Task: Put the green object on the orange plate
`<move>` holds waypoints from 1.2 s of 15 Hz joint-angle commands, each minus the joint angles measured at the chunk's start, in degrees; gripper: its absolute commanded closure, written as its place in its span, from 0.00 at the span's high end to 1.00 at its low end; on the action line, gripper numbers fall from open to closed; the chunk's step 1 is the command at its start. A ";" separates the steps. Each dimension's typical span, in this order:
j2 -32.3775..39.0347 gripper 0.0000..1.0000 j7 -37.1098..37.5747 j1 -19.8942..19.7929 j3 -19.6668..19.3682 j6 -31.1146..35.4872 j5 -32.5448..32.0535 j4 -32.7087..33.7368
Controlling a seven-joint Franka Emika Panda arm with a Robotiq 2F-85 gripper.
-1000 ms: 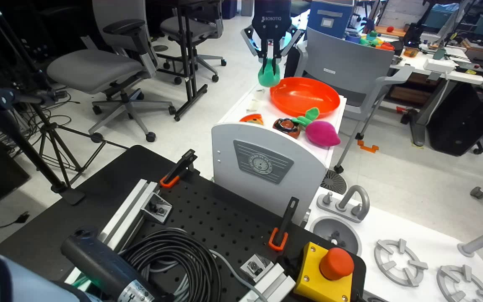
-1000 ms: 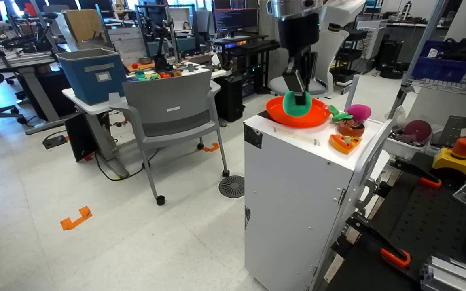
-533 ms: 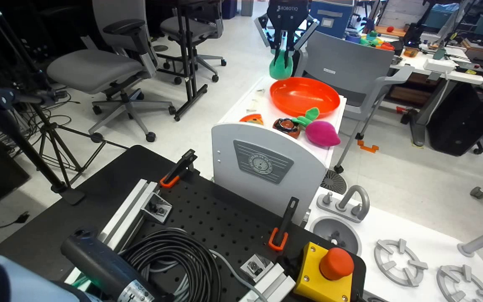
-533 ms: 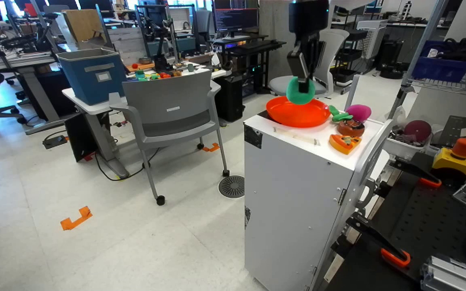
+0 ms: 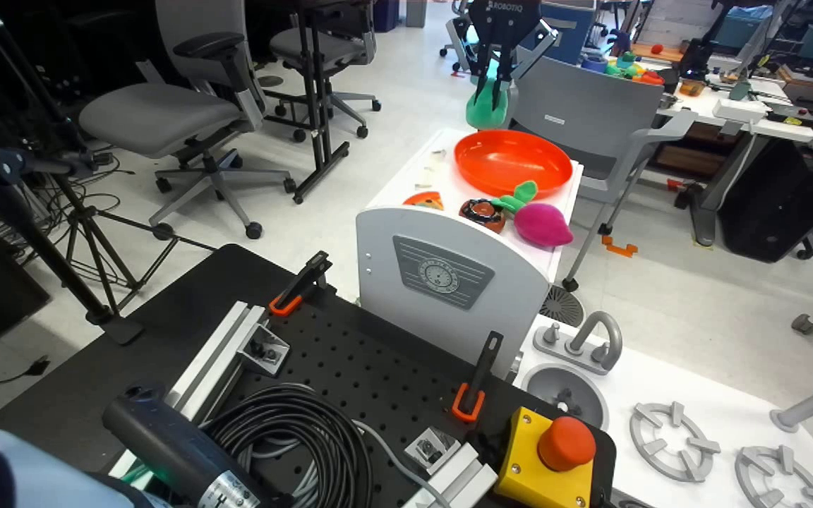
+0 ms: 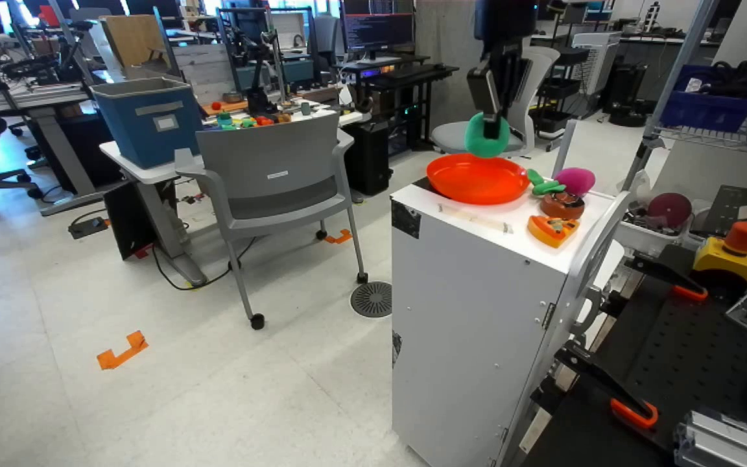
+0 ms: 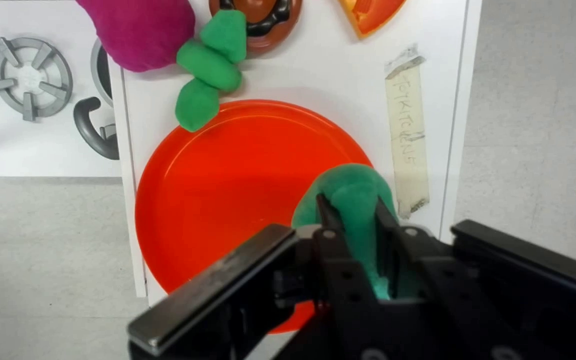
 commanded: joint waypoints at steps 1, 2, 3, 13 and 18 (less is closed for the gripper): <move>-1.30 0.04 -1.23 -0.17 -0.53 1.37 1.63 -1.22; -1.30 0.04 -1.19 -0.24 -0.64 1.36 1.78 -1.17; -1.38 0.04 -1.09 -0.31 -0.76 1.42 1.90 -1.22; -2.27 0.04 -0.36 -1.32 -1.89 2.89 2.88 -1.84; -2.47 0.04 -0.09 -1.22 -1.97 2.97 2.68 -1.90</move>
